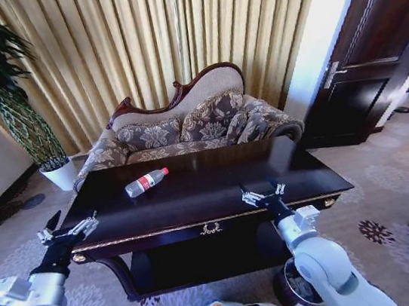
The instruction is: Move to the front of the table and place the trash on the table into the trash bin.
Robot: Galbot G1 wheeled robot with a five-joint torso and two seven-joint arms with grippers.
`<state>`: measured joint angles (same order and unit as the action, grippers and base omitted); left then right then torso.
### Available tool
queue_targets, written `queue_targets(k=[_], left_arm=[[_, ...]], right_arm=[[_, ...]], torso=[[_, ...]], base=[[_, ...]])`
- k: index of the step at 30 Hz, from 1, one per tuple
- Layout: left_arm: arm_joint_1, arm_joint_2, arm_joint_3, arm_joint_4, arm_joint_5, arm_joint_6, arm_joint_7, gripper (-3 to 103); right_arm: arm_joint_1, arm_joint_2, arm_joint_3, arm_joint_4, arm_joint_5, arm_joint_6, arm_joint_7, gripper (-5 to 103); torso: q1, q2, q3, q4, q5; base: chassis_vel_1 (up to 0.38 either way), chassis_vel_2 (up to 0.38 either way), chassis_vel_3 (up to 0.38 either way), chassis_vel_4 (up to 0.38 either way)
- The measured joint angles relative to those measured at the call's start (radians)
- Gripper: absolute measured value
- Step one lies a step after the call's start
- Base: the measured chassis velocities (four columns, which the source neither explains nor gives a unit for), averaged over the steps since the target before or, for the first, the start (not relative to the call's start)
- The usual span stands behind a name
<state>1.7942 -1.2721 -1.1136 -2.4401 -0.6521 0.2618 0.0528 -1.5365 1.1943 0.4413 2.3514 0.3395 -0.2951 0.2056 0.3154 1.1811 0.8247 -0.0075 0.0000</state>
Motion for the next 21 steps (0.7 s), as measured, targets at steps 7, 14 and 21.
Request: queue_targets(k=[7,14,21], left_arm=[[-0.006,-0.002,0.007,0.005,0.002,0.004,0.012,100],[-0.007,-0.001,0.006,0.014,0.002,0.005,0.026,100],[-0.006,-0.004,0.007,0.020,0.003,0.003,0.036,100]], right_arm=[[-0.002,0.004,0.002,-0.003,0.002,0.005,0.001,100],[0.000,0.008,0.000,-0.008,0.002,0.006,0.001,100],[-0.001,0.011,-0.002,-0.010,0.002,0.007,0.001,100]], torso=[[0.000,0.000,0.000,0.0000,0.0000],[0.000,0.000,0.000,0.0000,0.0000],[0.000,0.000,0.000,0.0001,0.0000]], base=[[0.000,0.000,0.000,0.000],[0.000,0.000,0.000,0.000],[0.000,0.000,0.000,0.000]])
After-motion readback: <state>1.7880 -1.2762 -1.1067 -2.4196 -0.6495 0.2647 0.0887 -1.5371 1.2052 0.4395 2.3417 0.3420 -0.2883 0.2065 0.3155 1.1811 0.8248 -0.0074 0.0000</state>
